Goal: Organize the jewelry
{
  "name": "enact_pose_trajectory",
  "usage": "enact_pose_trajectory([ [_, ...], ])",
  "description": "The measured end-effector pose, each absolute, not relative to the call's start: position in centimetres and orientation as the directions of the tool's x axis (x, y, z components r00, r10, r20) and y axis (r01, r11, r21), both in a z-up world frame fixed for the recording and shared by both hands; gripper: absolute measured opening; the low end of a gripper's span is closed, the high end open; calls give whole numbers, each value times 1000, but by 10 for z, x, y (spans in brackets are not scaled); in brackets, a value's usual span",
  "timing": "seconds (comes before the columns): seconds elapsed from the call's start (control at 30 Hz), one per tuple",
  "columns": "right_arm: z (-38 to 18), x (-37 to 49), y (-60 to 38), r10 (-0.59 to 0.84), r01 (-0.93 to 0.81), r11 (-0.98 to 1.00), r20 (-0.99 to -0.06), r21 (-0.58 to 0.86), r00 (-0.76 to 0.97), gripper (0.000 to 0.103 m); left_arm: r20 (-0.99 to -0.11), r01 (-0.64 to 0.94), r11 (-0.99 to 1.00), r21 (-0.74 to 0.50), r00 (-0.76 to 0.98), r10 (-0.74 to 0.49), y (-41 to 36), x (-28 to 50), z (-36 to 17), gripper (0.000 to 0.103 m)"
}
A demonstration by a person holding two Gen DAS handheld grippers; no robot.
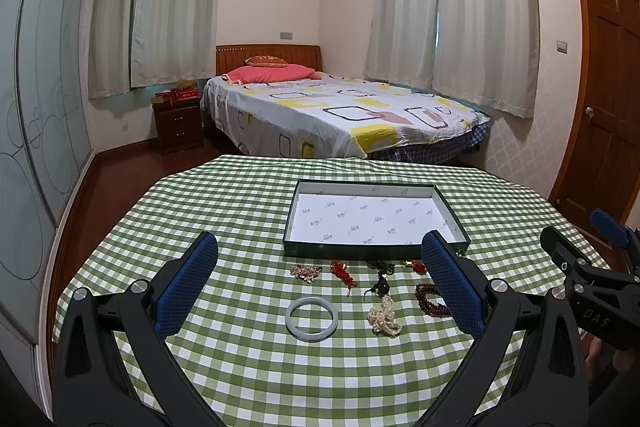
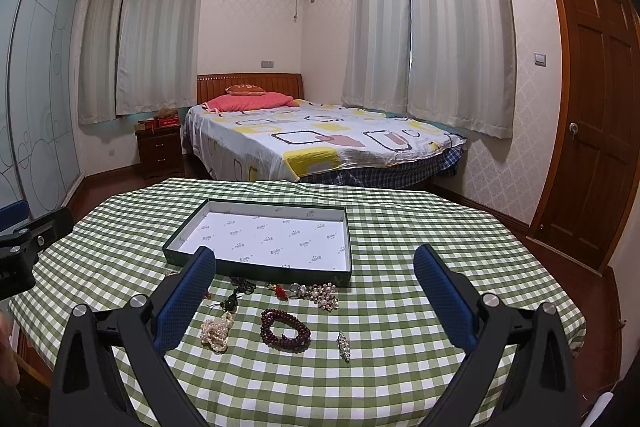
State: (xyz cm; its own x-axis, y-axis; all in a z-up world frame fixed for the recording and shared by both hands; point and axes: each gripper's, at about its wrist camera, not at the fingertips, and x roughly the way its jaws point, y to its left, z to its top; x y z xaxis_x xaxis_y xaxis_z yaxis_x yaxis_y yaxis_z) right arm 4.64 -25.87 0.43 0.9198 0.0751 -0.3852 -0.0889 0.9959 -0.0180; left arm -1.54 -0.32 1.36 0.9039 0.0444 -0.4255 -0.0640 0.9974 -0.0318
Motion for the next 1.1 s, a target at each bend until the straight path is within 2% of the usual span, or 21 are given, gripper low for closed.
enact_pose_trajectory([
  [1.1,-1,44,-258,78,-91,996,-386,-15,919,97,-432,-60,998,-30,901,41,-3,-12,11,99],
])
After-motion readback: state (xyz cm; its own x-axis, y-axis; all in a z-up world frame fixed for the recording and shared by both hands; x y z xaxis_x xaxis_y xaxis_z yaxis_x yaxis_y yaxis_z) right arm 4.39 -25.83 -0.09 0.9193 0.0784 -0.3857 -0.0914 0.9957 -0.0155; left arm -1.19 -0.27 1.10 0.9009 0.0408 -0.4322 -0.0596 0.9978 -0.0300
